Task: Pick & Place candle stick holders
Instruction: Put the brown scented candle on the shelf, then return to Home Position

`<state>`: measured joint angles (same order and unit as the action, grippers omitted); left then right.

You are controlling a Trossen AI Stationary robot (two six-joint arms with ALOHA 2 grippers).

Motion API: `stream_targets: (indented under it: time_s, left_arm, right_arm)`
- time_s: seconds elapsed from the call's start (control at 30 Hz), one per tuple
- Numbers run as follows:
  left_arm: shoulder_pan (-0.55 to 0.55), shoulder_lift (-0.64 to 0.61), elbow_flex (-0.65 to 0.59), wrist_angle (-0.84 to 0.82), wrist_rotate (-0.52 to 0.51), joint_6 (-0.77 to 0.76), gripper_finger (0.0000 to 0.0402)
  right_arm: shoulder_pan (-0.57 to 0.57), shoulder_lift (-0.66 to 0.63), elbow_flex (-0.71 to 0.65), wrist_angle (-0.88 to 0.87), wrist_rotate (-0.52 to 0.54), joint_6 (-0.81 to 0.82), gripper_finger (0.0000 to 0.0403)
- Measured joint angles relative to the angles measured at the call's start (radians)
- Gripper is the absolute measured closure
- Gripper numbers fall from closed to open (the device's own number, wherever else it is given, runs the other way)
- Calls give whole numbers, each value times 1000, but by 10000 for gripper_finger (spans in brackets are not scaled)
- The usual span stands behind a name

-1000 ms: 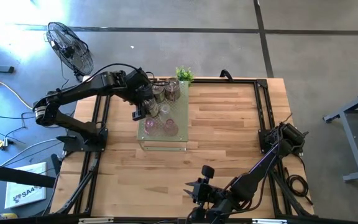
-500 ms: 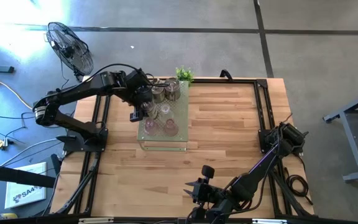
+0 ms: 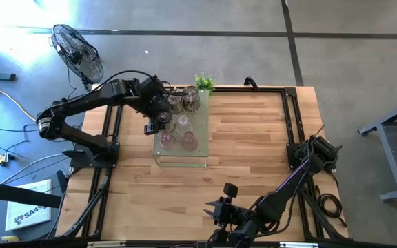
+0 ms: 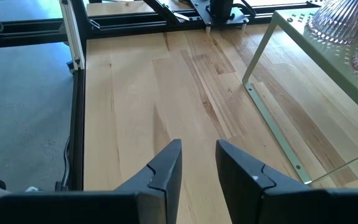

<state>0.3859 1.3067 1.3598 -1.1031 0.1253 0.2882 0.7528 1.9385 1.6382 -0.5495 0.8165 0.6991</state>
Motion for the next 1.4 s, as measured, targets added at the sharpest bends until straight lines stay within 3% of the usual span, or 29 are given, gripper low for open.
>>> stream_targets:
  time_s: [0.37,0.5,0.87,1.17,1.4]
  left_arm:
    - [0,0,0,18,15,-4,11]
    - [0,0,5,12,-29,-7,11]
    - [0,0,166,-29,-45,-105,11]
    - [-7,0,276,-92,53,-237,11]
    - [-104,-17,284,-126,-87,-281,12]
  right_arm:
    - [0,0,0,0,0,0,309]
    - [0,0,0,0,0,0,309]
    - [0,0,0,-3,0,-5,309]
    - [0,0,0,-40,0,-11,309]
    - [-6,0,0,-11,10,-86,309]
